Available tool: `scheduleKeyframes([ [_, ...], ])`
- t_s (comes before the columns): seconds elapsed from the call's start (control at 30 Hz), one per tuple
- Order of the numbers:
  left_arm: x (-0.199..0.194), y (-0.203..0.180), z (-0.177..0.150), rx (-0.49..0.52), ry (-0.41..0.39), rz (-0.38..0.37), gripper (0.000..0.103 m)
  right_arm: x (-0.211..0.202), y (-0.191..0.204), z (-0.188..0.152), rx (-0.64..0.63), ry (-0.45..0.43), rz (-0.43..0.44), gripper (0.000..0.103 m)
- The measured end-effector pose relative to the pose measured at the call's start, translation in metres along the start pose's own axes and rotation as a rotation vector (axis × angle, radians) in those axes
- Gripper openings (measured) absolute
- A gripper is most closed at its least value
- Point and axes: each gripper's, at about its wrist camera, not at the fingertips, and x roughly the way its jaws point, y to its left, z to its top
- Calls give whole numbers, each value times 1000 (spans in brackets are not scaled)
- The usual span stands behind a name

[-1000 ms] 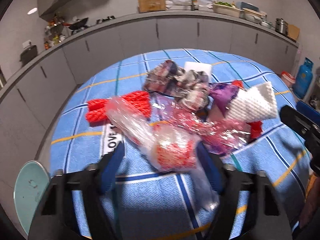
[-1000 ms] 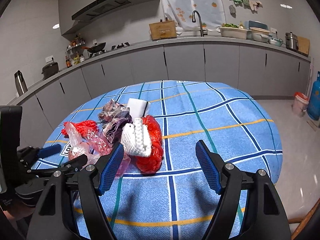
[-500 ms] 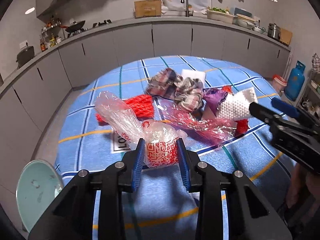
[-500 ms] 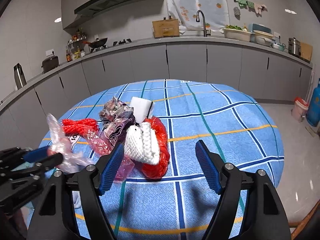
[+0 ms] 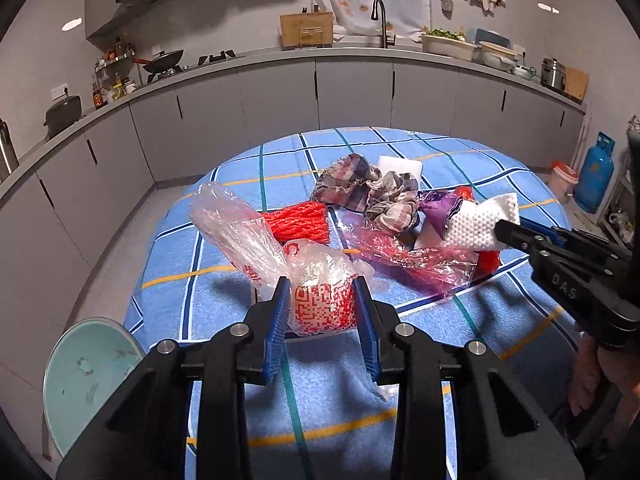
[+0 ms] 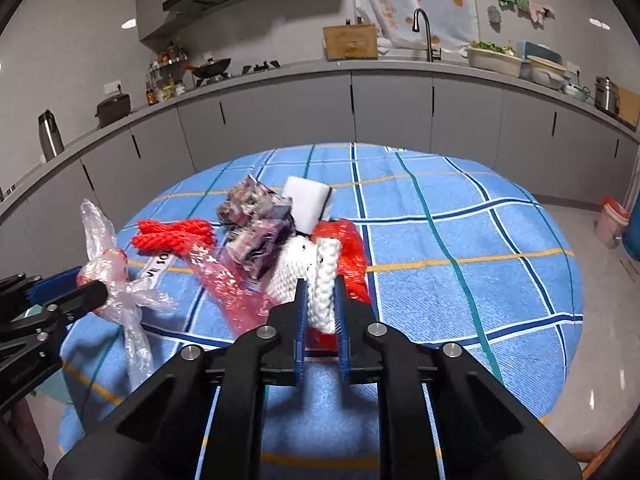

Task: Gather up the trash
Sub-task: 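Grasp the clear bag with red print with the left gripper while the right gripper grasps the white foam piece, then carry the clear bag and white foam piece over the teal bucket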

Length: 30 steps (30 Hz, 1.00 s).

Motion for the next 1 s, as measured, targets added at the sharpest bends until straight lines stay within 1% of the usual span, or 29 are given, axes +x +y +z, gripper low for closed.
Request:
scheduleKeyframes([
  [0.23,-18,2,0,-6,-32,11,32,-31,10,5,-8,-71,18,12],
  [0.37,-32,7,0,-16,-55,19,32,-44,17,9,-25,-104,11,12],
  [0.5,-43,10,-1,-22,-71,27,32,-56,21,12,-34,-130,3,12],
  [0.63,-53,14,0,-30,-87,33,32,-69,27,14,-38,-153,17,12],
  [0.8,-61,23,-1,-44,-99,40,32,-79,42,15,-57,-169,51,12],
  [1.0,-71,32,-5,-62,-110,54,32,-81,61,13,-84,-165,84,12],
])
